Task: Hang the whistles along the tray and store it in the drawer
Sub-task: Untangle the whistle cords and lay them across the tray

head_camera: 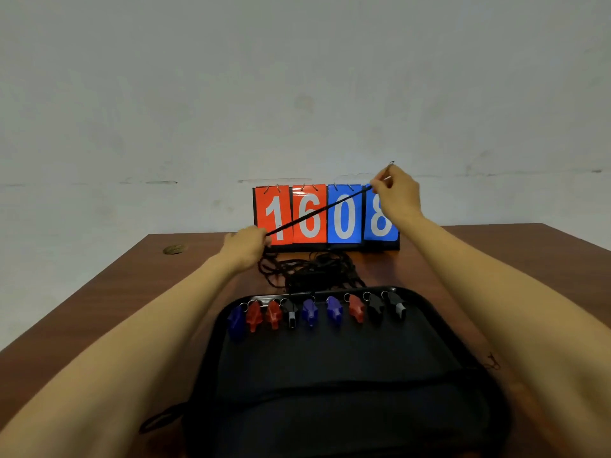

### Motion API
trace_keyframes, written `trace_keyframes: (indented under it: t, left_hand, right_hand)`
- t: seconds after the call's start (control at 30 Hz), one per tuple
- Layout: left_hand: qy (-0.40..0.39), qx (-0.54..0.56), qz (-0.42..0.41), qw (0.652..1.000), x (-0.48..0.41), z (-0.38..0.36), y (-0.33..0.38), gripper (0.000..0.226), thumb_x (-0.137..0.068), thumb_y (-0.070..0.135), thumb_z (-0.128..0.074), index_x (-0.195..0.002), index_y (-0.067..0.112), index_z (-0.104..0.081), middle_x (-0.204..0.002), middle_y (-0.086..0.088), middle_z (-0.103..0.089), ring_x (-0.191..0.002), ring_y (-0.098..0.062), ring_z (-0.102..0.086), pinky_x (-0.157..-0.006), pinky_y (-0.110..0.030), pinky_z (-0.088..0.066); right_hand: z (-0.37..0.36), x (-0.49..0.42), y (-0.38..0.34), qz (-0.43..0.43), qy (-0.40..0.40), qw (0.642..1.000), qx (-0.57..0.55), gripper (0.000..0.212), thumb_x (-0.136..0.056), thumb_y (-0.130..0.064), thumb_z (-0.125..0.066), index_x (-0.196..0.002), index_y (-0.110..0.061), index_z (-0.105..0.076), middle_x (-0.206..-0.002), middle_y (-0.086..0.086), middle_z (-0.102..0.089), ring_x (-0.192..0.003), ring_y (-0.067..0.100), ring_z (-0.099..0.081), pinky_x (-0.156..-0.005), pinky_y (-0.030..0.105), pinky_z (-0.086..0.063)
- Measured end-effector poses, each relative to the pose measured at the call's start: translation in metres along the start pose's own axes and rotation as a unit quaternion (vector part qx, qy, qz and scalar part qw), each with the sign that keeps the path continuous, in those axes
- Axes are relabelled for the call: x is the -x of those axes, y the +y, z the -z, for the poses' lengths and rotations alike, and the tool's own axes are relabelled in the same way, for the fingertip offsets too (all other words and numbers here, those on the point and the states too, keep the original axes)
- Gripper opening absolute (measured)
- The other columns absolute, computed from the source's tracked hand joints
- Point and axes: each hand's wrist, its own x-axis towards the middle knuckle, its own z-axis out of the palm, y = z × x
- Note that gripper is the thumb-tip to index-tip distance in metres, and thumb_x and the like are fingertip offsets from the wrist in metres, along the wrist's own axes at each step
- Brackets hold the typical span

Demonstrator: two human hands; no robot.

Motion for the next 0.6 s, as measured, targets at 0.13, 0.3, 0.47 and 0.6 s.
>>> trace_keyframes:
  t: [0.13,0.3,0.47,0.6]
  left_hand:
    - [-0.089,-0.096,0.073,0.989,-0.001,-0.005,-0.009,0.029,-0.099,0.025,-0.04,-0.121,0.019,-0.058,-0.127,-0.013,-0.046,-0.126,-0.035,-0.038,-0.106,-0.058,-0.025]
    - [0.061,0.185,-0.012,0.981,0.003,0.002,0.037,0.031,-0.1,0.02,-0.039,-0.105,0.001,-0.064,-0.102,-0.01,-0.058,-0.092,-0.023,-0.053,-0.072,-0.026,-0.042]
    - [-0.048,0.22,-0.053,0.973,0.0,0.029,0.07,0.07,-0.084,0.013,-0.065,-0.144,0.012,-0.03,-0.146,-0.011,-0.037,-0.126,-0.026,-0.044,-0.102,-0.037,-0.042]
    - [-0.043,0.37,-0.113,0.921,0.003,0.039,0.097,0.056,-0.093,0.025,-0.057,-0.143,0.017,-0.034,-0.145,-0.004,-0.043,-0.133,-0.017,-0.04,-0.107,-0.034,-0.034]
  right_hand:
    - [0.006,0.0,0.005,-0.015,-0.02,1.0,-0.006,0.007,-0.093,-0.017,-0.053,-0.089,-0.012,-0.056,-0.095,0.011,-0.067,-0.078,0.019,-0.058,-0.073,0.035,-0.051]
    - [0.002,0.012,-0.007,0.004,-0.127,0.992,-0.024,0.005,-0.095,-0.013,-0.05,-0.093,-0.009,-0.052,-0.089,0.003,-0.058,-0.072,0.017,-0.057,-0.061,0.02,-0.051]
    - [-0.004,0.022,-0.027,0.052,-0.192,0.976,-0.09,0.003,-0.092,-0.006,-0.057,-0.095,-0.005,-0.057,-0.081,0.008,-0.068,-0.069,0.014,-0.067,-0.071,0.021,-0.057]
    - [0.001,0.015,-0.052,0.1,-0.196,0.965,-0.141,0.002,-0.089,-0.007,-0.062,-0.09,-0.007,-0.061,-0.084,0.008,-0.069,-0.069,0.015,-0.068,-0.071,0.019,-0.056]
